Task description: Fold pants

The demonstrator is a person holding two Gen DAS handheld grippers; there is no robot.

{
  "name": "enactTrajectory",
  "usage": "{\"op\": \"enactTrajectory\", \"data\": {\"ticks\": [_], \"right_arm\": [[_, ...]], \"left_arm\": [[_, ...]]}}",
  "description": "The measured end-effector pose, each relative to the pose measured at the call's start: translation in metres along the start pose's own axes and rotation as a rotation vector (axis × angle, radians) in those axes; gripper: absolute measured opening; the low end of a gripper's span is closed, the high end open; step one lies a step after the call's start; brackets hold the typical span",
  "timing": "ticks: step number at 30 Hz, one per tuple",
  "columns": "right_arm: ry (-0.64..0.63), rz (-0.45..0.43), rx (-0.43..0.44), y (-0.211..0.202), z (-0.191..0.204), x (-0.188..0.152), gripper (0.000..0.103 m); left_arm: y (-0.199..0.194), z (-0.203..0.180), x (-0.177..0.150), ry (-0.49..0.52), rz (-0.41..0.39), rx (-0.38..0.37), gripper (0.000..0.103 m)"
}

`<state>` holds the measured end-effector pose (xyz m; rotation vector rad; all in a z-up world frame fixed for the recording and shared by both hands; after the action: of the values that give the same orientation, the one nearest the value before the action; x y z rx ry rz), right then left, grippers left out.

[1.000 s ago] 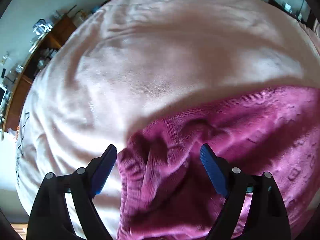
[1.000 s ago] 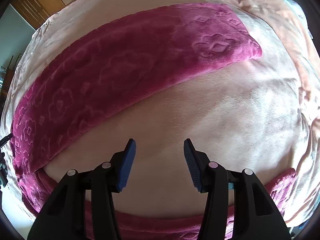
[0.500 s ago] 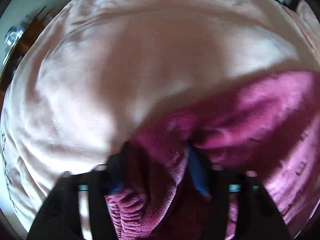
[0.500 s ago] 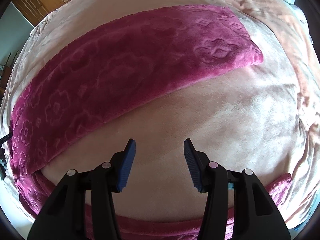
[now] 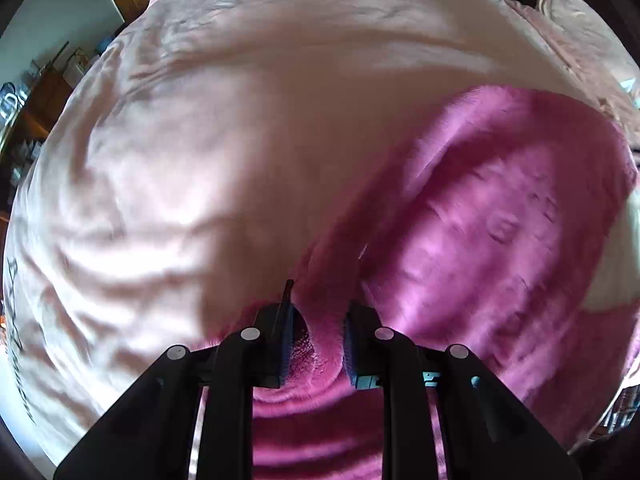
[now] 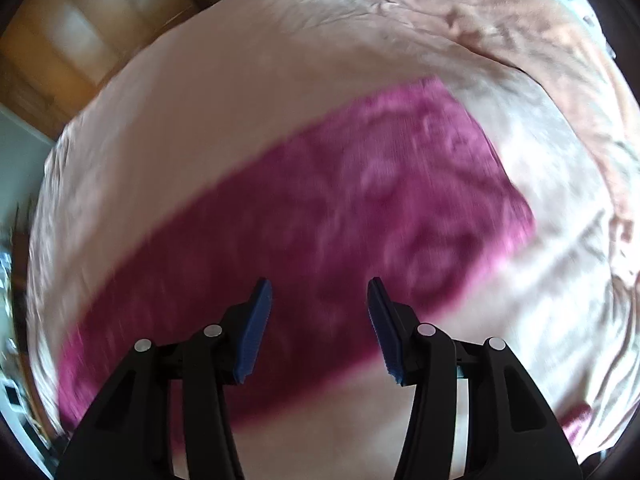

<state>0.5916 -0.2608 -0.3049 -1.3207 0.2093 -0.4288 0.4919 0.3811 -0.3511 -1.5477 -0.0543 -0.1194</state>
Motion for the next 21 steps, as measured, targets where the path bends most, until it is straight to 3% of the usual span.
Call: {"op": "enactTrajectory", "data": {"ticks": [6, 9, 11, 21], "right_arm": [[0.164, 0.023, 0.057, 0.023, -0.001, 0.082, 0.051], [0.264, 0.031, 0.009, 0.036, -0.01, 0.107, 0.051], [0.255, 0.024, -0.054, 0.046, -0.007, 0.122, 0.051], [0.291, 0.118, -0.165, 0.078, -0.01, 0.143, 0.051]], "left_arm": [[-0.013, -0.011, -0.027, -0.015, 0.009, 0.013, 0.02], [-0.028, -0.023, -0.048, -0.033, 0.012, 0.012, 0.02], [-0.033, -0.026, -0.056, -0.038, 0.019, 0.005, 0.02], [-0.035, -0.026, -0.062, -0.044, 0.031, 0.007, 0.02]]}}
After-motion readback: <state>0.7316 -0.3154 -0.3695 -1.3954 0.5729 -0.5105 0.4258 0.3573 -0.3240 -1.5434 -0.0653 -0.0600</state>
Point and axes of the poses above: each gripper's, at about its wrist camera, not at the fingertips, and y roughly the way its jaws point, z to its left, x to its top, the point moved 1 cm from there along y, roughly the way its jaws point, and after that the axes turned 10 degrees about z, right-handed, at the moved point
